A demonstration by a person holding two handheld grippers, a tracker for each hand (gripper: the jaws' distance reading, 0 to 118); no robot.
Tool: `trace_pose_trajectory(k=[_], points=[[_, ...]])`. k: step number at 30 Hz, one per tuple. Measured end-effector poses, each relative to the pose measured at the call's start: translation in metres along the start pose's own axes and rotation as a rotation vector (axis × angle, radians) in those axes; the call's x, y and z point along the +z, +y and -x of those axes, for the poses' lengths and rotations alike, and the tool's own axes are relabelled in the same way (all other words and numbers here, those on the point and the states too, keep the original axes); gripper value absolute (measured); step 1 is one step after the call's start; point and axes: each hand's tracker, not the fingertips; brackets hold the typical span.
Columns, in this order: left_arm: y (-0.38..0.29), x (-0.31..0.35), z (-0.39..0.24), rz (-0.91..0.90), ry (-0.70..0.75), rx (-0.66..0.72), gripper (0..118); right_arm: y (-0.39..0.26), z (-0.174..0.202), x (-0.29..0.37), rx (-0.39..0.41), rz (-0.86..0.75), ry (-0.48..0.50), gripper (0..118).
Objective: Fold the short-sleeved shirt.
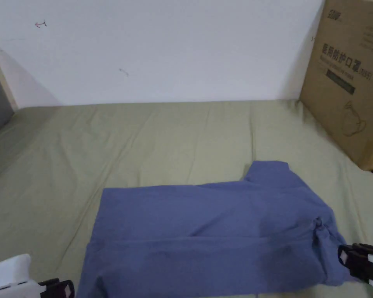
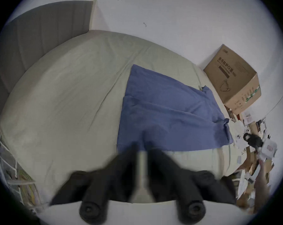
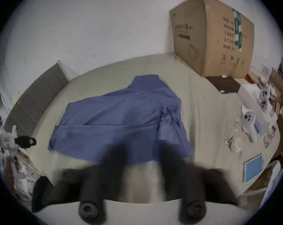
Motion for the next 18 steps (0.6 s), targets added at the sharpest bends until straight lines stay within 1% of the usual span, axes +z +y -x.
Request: trace_pose_trajectory(k=[1,3,6,9,10,11,12,13,14,18], points=[[-0.004,0.007,0.003,-0.02,-0.018,0.012,1,-0.004,0.003,0.005,0.003,-0.002,-0.015,0],[-0.005,0.009,0.003,0.002,-0.024,-0.005,1,-0.006,0.001,0.007,-0.013,0.038,0.047,0],[-0.006,-0.005,0.005,0.052,0.096,-0.089,1,-0.012,-0.002,0.01,-0.032,0.034,0.053,0],[-0.003,-0.035,0.011,0.064,0.177,-0.081,5,-0.016,-0.006,0.012,-0.086,0.054,0.071,0],[-0.001,-0.047,0.015,0.079,0.2,-0.064,32,-0.018,-0.01,0.014,-0.109,0.058,0.079,0],[0.001,-0.058,0.016,0.11,0.187,-0.06,69,-0.021,-0.014,0.016,-0.129,0.066,0.087,0],[0.001,-0.067,0.019,0.108,0.181,-0.055,100,-0.02,-0.011,0.019,-0.137,0.07,0.089,0],[0.003,-0.075,0.02,0.098,0.187,-0.042,111,-0.023,-0.014,0.021,-0.148,0.073,0.089,0],[0.004,-0.087,0.022,0.114,0.204,-0.026,109,-0.025,-0.017,0.023,-0.157,0.076,0.084,0],[0.005,-0.122,0.021,0.177,0.245,-0.019,108,-0.028,-0.026,0.022,-0.163,0.1,0.048,0]])
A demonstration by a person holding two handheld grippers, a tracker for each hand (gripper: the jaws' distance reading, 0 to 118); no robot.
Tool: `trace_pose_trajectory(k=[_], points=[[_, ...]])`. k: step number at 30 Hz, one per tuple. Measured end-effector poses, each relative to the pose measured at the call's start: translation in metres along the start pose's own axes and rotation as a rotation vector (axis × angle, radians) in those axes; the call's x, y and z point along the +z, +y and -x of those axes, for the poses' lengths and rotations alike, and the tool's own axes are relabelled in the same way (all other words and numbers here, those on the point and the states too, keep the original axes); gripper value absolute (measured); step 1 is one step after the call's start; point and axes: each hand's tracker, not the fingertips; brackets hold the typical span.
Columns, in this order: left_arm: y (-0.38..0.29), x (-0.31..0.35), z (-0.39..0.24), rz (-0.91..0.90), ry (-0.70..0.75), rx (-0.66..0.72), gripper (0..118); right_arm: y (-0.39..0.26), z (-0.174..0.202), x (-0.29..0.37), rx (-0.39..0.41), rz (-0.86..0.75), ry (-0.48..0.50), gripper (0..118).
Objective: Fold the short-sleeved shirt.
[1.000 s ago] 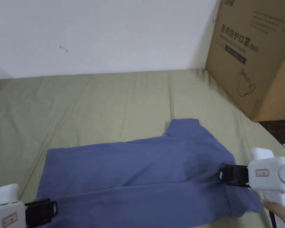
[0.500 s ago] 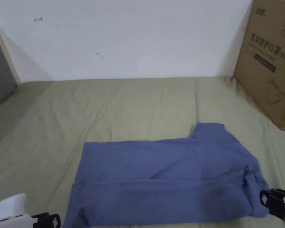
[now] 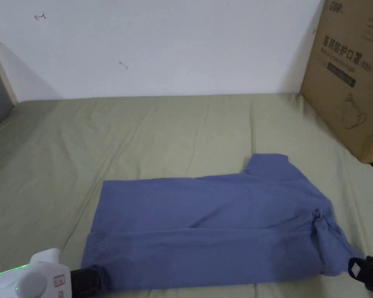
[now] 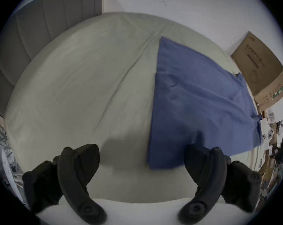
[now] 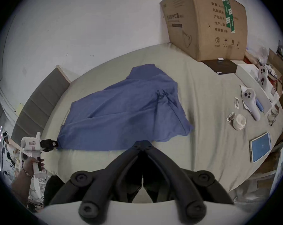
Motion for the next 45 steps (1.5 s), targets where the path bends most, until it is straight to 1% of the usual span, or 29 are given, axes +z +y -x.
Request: trace_pose_trajectory(k=[1,2,3,4,5,6,7,8,9,11,13,14,15,16,17,18,20,21,24,26,27,28,29,31,32,33,35,39,45], points=[[-0.001,-0.005,-0.007,0.022,-0.016,-0.018,106,-0.002,-0.003,0.0,-0.005,0.005,-0.01,0],[-0.004,-0.008,-0.019,0.04,0.018,-0.076,106,0.001,-0.004,-0.005,-0.015,0.014,-0.018,0],[-0.006,-0.009,-0.028,0.034,0.065,-0.163,106,0.0,-0.007,-0.006,-0.028,0.018,-0.023,0],[-0.011,-0.005,-0.037,0.01,0.077,-0.252,101,-0.002,-0.01,-0.006,-0.047,0.022,-0.027,0],[-0.014,0.005,-0.042,-0.037,0.063,-0.294,87,-0.004,-0.012,-0.006,-0.063,0.023,-0.028,0],[-0.016,0.011,-0.046,-0.055,0.015,-0.302,64,-0.001,-0.015,-0.01,-0.075,0.027,-0.027,0],[-0.016,0.017,-0.049,-0.062,-0.004,-0.312,21,0.0,-0.018,-0.012,-0.083,0.027,-0.025,0],[-0.015,0.02,-0.051,-0.048,-0.043,-0.311,3,0.0,-0.021,-0.014,-0.088,0.031,-0.028,0],[-0.015,0.027,-0.051,-0.044,-0.077,-0.297,3,0.001,-0.024,-0.016,-0.092,0.035,-0.035,0],[-0.013,0.032,-0.051,-0.035,-0.076,-0.293,3,0.009,-0.034,-0.025,-0.106,0.051,-0.055,0],[-0.011,0.041,-0.048,-0.078,0.005,-0.324,3,0.015,-0.046,-0.031,-0.139,0.054,-0.064,0],[-0.008,0.044,-0.043,-0.089,-0.002,-0.322,3,0.022,-0.063,-0.042,-0.161,0.063,-0.067,0],[-0.005,0.045,-0.039,-0.081,-0.012,-0.314,3,0.027,-0.072,-0.049,-0.171,0.075,-0.076,7],[-0.002,0.046,-0.034,-0.079,-0.018,-0.294,3,0.033,-0.078,-0.057,-0.178,0.102,-0.087,40],[0.002,0.048,-0.031,-0.066,-0.037,-0.274,3,0.039,-0.084,-0.066,-0.184,0.134,-0.088,79],[0.004,0.049,-0.03,-0.065,-0.047,-0.262,3,0.043,-0.087,-0.076,-0.191,0.175,-0.086,109],[0.006,0.052,-0.031,-0.06,-0.071,-0.272,3,0.049,-0.095,-0.094,-0.231,0.202,-0.049,118],[0.007,0.053,-0.031,-0.06,-0.068,-0.284,3,0.053,-0.099,-0.103,-0.258,0.216,-0.035,118],[0.008,0.052,-0.036,-0.045,-0.057,-0.291,3,0.06,-0.103,-0.131,-0.313,0.288,-0.047,117],[0.009,0.051,-0.032,-0.034,-0.091,-0.257,3,0.061,-0.1,-0.142,-0.294,0.336,-0.036,115],[0.009,0.051,-0.032,-0.036,-0.086,-0.255,3,0.061,-0.098,-0.144,-0.272,0.351,-0.051,108],[0.008,0.051,-0.032,-0.028,-0.086,-0.252,3,0.061,-0.093,-0.143,-0.202,0.357,-0.127,83],[0.01,0.05,-0.029,-0.025,-0.084,-0.254,3,0.061,-0.089,-0.142,-0.13,0.356,-0.174,62],[0.01,0.052,-0.028,-0.021,-0.091,-0.255,3,0.058,-0.088,-0.132,-0.069,0.333,-0.169,26],[0.011,0.054,-0.028,-0.024,-0.096,-0.251,3,0.059,-0.09,-0.125,-0.077,0.322,-0.161,14],[0.012,0.055,-0.027,-0.023,-0.099,-0.249,3,0.061,-0.093,-0.119,-0.095,0.312,-0.133,9],[0.015,0.059,-0.026,-0.027,-0.107,-0.232,3,0.063,-0.094,-0.101,-0.115,0.295,-0.106,8],[0.016,0.074,-0.023,-0.042,-0.128,-0.233,3,0.061,-0.083,-0.066,-0.045,0.265,-0.095,7],[-0.009,0.1,0.001,-0.022,-0.156,-0.245,3,0.027,-0.088,-0.015,-0.029,0.269,-0.09,7]])
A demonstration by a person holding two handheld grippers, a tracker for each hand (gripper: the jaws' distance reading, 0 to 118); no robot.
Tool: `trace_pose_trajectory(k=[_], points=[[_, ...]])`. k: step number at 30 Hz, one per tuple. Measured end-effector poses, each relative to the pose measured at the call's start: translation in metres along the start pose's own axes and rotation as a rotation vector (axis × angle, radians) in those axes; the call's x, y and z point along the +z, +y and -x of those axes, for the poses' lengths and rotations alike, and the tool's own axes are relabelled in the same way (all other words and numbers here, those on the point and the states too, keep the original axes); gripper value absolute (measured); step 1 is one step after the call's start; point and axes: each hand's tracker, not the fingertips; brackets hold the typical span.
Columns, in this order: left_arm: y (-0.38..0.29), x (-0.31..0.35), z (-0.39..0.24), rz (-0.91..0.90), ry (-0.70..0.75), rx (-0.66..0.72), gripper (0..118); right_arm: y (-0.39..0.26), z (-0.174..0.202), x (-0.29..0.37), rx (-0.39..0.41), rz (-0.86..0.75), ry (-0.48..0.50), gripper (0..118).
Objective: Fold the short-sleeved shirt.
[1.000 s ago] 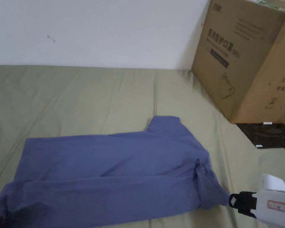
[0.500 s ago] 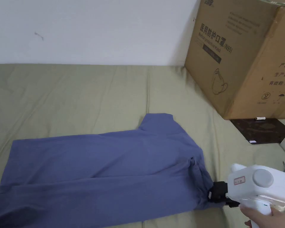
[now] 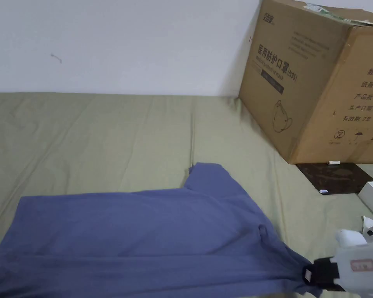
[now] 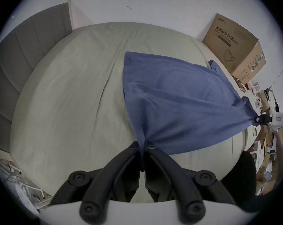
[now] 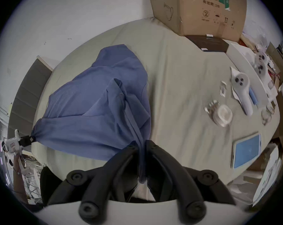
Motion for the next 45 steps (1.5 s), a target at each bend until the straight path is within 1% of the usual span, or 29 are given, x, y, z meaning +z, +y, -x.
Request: trace_pose_trajectory(k=[3,4,7,9,11,12,13,15,16,17,18,19,21,24,25,26,27,28,29,30,32,33,35,40,41,42,43,44,45], points=[[-0.027,0.014,0.007,0.035,-0.041,0.021,3,-0.03,-0.009,0.016,-0.038,0.024,0.017,7],[-0.037,0.018,0.006,0.045,-0.037,0.018,3,-0.04,-0.01,0.019,-0.038,0.035,0.018,7],[-0.061,0.021,0.007,0.086,-0.027,0.001,3,-0.065,-0.01,0.015,0.001,0.08,-0.016,7],[-0.072,0.017,0.01,0.1,-0.064,0.009,3,-0.076,-0.011,0.004,0.003,0.087,-0.033,7],[-0.078,0.017,0.012,0.097,-0.079,0.028,4,-0.082,-0.01,0.001,-0.031,0.061,-0.029,8],[-0.08,0.018,0.012,0.088,-0.069,0.038,8,-0.083,-0.009,0.002,-0.049,0.052,-0.037,13],[-0.081,0.02,0.012,0.067,-0.04,0.035,25,-0.081,-0.007,0.003,-0.062,0.053,-0.045,36],[-0.079,0.031,0.012,-0.028,-0.019,0.042,62,-0.08,-0.001,0.008,-0.078,0.044,-0.029,100],[-0.076,0.038,0.011,-0.104,-0.038,0.043,74,-0.077,0.006,0.017,-0.068,-0.009,-0.021,118],[-0.07,0.044,0.009,-0.13,-0.062,0.066,86,-0.073,0.018,0.026,-0.043,-0.046,-0.018,117],[-0.063,0.048,0.008,-0.141,-0.079,0.083,102,-0.069,0.028,0.033,-0.019,-0.075,-0.02,117],[-0.056,0.054,0.005,-0.169,-0.092,0.087,113,-0.063,0.039,0.041,0.015,-0.114,-0.014,117],[-0.041,0.062,-0.004,-0.211,-0.103,0.074,113,-0.046,0.055,0.048,0.057,-0.177,0.001,117],[-0.019,0.062,-0.018,-0.219,-0.088,0.041,113,-0.024,0.088,0.054,0.078,-0.226,0.031,117],[-0.013,0.06,-0.022,-0.213,-0.105,0.02,106,-0.017,0.1,0.056,0.086,-0.258,0.059,114],[-0.007,0.059,-0.026,-0.228,-0.111,0.012,90,-0.011,0.11,0.057,0.088,-0.294,0.088,106],[-0.003,0.057,-0.029,-0.257,-0.107,0.004,57,-0.005,0.119,0.056,0.09,-0.318,0.101,82],[0.003,0.05,-0.033,-0.258,-0.095,0.005,7,0.001,0.129,0.053,0.095,-0.351,0.102,19],[0.01,0.043,-0.037,-0.254,-0.069,0.001,0,0.009,0.131,0.043,0.099,-0.343,0.089,0],[0.014,0.038,-0.038,-0.273,-0.03,0.004,0,0.015,0.135,0.04,0.095,-0.341,0.086,0],[0.031,0.023,-0.034,-0.257,-0.047,-0.005,0,0.027,0.146,0.03,0.101,-0.299,0.157,0],[0.039,0.017,-0.031,-0.257,-0.046,-0.002,0,0.03,0.149,0.025,0.097,-0.298,0.167,0],[0.068,-0.005,-0.017,-0.231,-0.034,0.022,0,0.037,0.154,0.016,0.104,-0.281,0.174,0],[0.138,-0.079,0.02,-0.064,-0.025,0.03,1,0.044,0.157,-0.005,0.121,-0.226,0.142,0],[0.148,-0.095,0.026,-0.053,-0.009,0.03,7,0.044,0.153,-0.009,0.122,-0.22,0.163,0],[0.154,-0.109,0.03,-0.036,0.018,0.025,24,0.045,0.151,-0.011,0.12,-0.211,0.183,0],[0.16,-0.123,0.034,-0.015,0.051,0.022,62,0.046,0.149,-0.012,0.12,-0.202,0.184,0],[0.163,-0.135,0.034,0.013,0.068,0.008,91,0.046,0.148,-0.014,0.123,-0.195,0.169,0],[0.164,-0.147,0.036,0.028,0.073,0.0,112,0.045,0.144,-0.017,0.127,-0.187,0.151,0]])
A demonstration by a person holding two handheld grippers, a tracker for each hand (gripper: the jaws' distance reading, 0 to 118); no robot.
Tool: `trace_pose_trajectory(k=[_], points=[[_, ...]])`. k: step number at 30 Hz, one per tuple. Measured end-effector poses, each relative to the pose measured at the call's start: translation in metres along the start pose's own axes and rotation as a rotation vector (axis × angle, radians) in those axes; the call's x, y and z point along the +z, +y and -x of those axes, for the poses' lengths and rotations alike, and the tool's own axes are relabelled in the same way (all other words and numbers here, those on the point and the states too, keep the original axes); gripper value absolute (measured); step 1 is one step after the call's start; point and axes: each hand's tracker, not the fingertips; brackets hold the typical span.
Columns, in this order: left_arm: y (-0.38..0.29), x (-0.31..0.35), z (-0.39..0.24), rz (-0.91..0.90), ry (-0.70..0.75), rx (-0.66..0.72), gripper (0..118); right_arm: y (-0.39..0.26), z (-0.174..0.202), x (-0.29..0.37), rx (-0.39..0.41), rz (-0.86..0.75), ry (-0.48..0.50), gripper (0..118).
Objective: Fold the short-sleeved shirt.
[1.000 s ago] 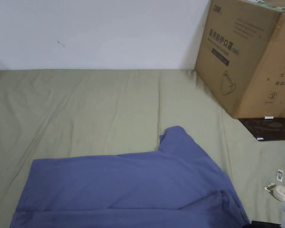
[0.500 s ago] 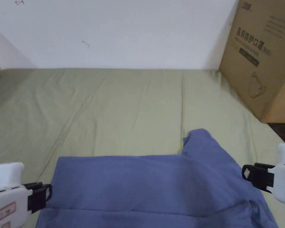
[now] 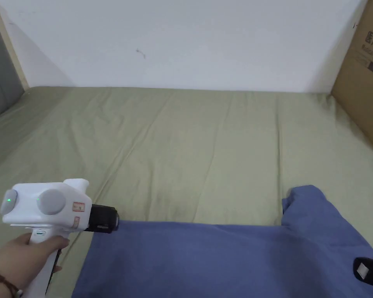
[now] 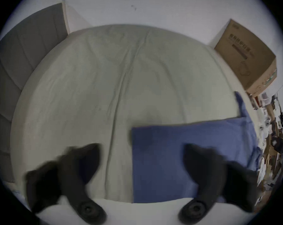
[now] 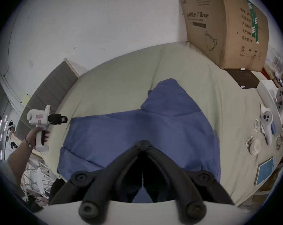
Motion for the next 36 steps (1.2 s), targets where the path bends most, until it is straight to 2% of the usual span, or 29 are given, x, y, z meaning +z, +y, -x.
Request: trace_pose_trajectory(k=[1,4,5,6,7,8,9,10,11,12,15,16,17,18,19,21,26,28,29,30,31,32,33,34,35,36], points=[[0.001,-0.01,0.001,-0.003,0.0,-0.011,118,0.0,-0.003,-0.002,0.009,0.013,-0.016,0],[0.001,-0.037,-0.004,0.093,0.016,-0.054,117,-0.002,-0.01,-0.011,0.05,0.028,-0.087,0],[0.0,-0.042,-0.005,0.105,0.029,-0.068,117,-0.002,-0.013,-0.015,0.045,0.034,-0.088,0],[-0.001,-0.041,-0.005,0.098,0.02,-0.071,110,-0.001,-0.016,-0.019,0.034,0.044,-0.083,0],[0.0,-0.034,-0.009,0.079,0.002,-0.084,92,0.001,-0.02,-0.024,0.008,0.056,-0.078,0],[-0.001,-0.027,-0.011,0.059,0.021,-0.12,80,0.001,-0.025,-0.028,-0.02,0.06,-0.064,0],[-0.001,-0.02,-0.013,0.031,-0.009,-0.145,59,0.004,-0.029,-0.033,-0.028,0.062,-0.058,0],[-0.002,-0.011,-0.014,0.007,-0.008,-0.173,15,0.009,-0.03,-0.039,-0.011,0.059,-0.079,0],[-0.002,-0.001,-0.019,-0.02,0.041,-0.21,0,0.015,-0.031,-0.046,0.037,0.047,-0.15,0],[-0.003,0.007,-0.02,-0.046,0.014,-0.224,0,0.02,-0.035,-0.052,0.071,0.04,-0.191,0],[-0.002,0.028,-0.024,-0.06,-0.03,-0.216,0,0.052,-0.051,-0.079,0.044,0.055,-0.15,0],[-0.002,0.035,-0.024,-0.073,-0.029,-0.22,0,0.064,-0.056,-0.088,0.028,0.062,-0.138,11],[0.0,0.04,-0.022,-0.073,-0.041,-0.221,0,0.077,-0.061,-0.099,0.015,0.07,-0.135,40],[0.0,0.045,-0.021,-0.078,-0.054,-0.214,0,0.088,-0.065,-0.109,0.005,0.07,-0.157,95],[0.001,0.051,-0.022,-0.088,-0.062,-0.204,0,0.1,-0.069,-0.122,0.003,0.074,-0.18,95],[0.001,0.058,-0.018,-0.107,-0.078,-0.178,0,0.116,-0.08,-0.143,-0.001,0.098,-0.187,117],[-0.005,0.068,-0.013,-0.119,-0.102,-0.131,0,0.135,-0.11,-0.205,-0.061,0.253,-0.197,117],[-0.007,0.068,-0.014,-0.116,-0.103,-0.114,0,0.135,-0.112,-0.22,-0.079,0.303,-0.224,113],[-0.008,0.066,-0.012,-0.108,-0.104,-0.105,0,0.133,-0.111,-0.223,-0.066,0.33,-0.226,107],[-0.009,0.064,-0.01,-0.101,-0.103,-0.098,0,0.131,-0.108,-0.223,-0.036,0.343,-0.239,95],[-0.01,0.064,-0.012,-0.096,-0.098,-0.094,0,0.13,-0.103,-0.22,0.029,0.337,-0.271,91],[-0.012,0.065,-0.013,-0.104,-0.09,-0.094,0,0.133,-0.096,-0.213,0.076,0.326,-0.246,87],[-0.012,0.066,-0.012,-0.106,-0.092,-0.093,0,0.134,-0.092,-0.206,0.085,0.312,-0.221,62],[-0.012,0.066,-0.012,-0.102,-0.094,-0.093,0,0.135,-0.09,-0.197,0.07,0.299,-0.217,28],[-0.011,0.069,-0.014,-0.1,-0.097,-0.092,0,0.136,-0.089,-0.19,0.039,0.294,-0.181,0],[-0.012,0.071,-0.015,-0.103,-0.102,-0.089,0,0.136,-0.09,-0.182,-0.009,0.282,-0.135,0]])
